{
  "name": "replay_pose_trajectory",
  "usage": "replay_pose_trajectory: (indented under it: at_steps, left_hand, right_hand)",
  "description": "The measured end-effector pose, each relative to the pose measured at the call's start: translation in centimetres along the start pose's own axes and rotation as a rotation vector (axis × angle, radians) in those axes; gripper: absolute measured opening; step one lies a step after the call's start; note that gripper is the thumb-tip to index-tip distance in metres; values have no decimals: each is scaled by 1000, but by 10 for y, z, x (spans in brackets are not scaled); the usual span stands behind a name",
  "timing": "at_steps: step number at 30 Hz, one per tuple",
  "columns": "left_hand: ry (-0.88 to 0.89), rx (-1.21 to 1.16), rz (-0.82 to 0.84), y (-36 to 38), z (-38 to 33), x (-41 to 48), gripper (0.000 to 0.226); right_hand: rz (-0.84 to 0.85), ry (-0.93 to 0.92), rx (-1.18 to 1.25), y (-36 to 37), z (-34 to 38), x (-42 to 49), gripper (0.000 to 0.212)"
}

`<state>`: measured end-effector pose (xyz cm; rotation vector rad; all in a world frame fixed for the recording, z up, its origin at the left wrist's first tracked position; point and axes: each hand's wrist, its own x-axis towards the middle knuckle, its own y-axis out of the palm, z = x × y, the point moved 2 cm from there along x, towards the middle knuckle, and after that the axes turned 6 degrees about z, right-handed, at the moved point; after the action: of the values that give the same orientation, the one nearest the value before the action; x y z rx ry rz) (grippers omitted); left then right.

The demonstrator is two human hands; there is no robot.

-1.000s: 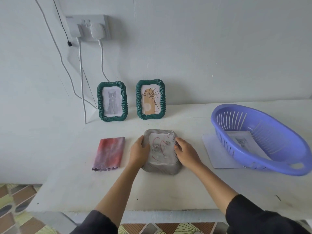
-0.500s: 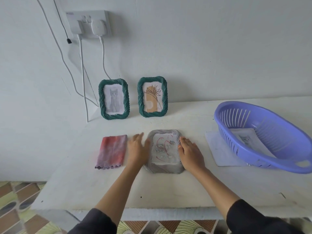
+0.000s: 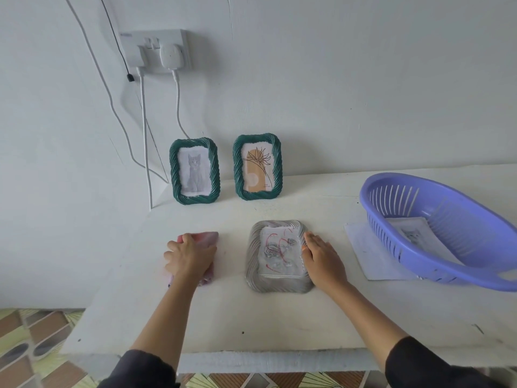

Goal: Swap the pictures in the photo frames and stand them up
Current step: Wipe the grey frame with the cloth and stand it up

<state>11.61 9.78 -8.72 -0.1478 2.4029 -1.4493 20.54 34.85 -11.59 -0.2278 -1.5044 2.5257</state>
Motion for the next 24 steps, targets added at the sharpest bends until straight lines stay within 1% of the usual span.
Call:
replay_pose_trajectory:
  at_steps: [3, 5, 7, 9, 10, 12, 13, 14, 15, 16, 17, 18, 19, 20, 21, 22, 23, 24]
  left_hand:
    - [27, -75, 9, -5, 6, 4, 57]
    - [51, -179, 19, -10, 6, 3, 56]
    - [132, -366, 97, -14, -2, -2, 56]
    - [244, -507, 177, -16, -21, -14, 55]
    - [294, -560, 201, -15, -33, -19, 54]
    - [367, -649, 248, -8, -62, -35, 46]
    - [388, -661, 275, -3, -75, -43, 46]
    - [401, -658, 316, 4, -89, -51, 50]
    - [398, -655, 378, 9, -101, -60, 59]
    - [383, -683, 460, 13, -109, -67, 71]
    - [361, -736, 539, 15, -115, -71, 83]
    - [347, -803, 564, 17, -117, -71, 93]
    - [352, -862, 546, 17, -116, -67, 96]
    - [369, -881, 489, 18, -112, -62, 92]
    - [392, -848, 397, 20, -106, -54, 79]
    - [417, -731, 284, 21, -98, -46, 62]
    - [447, -571, 203, 24, -92, -40, 49]
    - [474, -425, 173, 30, -85, -31, 43]
  right_hand:
    - [29, 26, 109, -5, 1, -1, 47]
    - [21, 80, 323, -15, 4, -3, 50]
    - [-37, 97, 526, -24, 12, -5, 57]
    - [-54, 52, 662, -28, 28, -4, 64]
    - [-13, 27, 747, -28, 38, -3, 68]
    - [145, 38, 960, -25, 59, 0, 78]
    - [219, 57, 1092, -22, 67, 2, 76]
    - [270, 87, 1245, -21, 75, 4, 64]
    - [299, 124, 1392, -20, 80, 7, 50]
    - [295, 160, 1509, -20, 81, 10, 46]
    - [283, 189, 1550, -21, 78, 14, 55]
    - [248, 196, 1544, -24, 74, 16, 65]
    - [195, 187, 1517, -28, 68, 20, 66]
    - [123, 182, 1461, -34, 61, 24, 56]
    - [36, 172, 1378, -42, 55, 27, 43]
    - [-54, 147, 1263, -50, 50, 30, 35]
    - [-130, 90, 1112, -57, 46, 31, 33]
    - [-197, 2, 916, -63, 43, 33, 34]
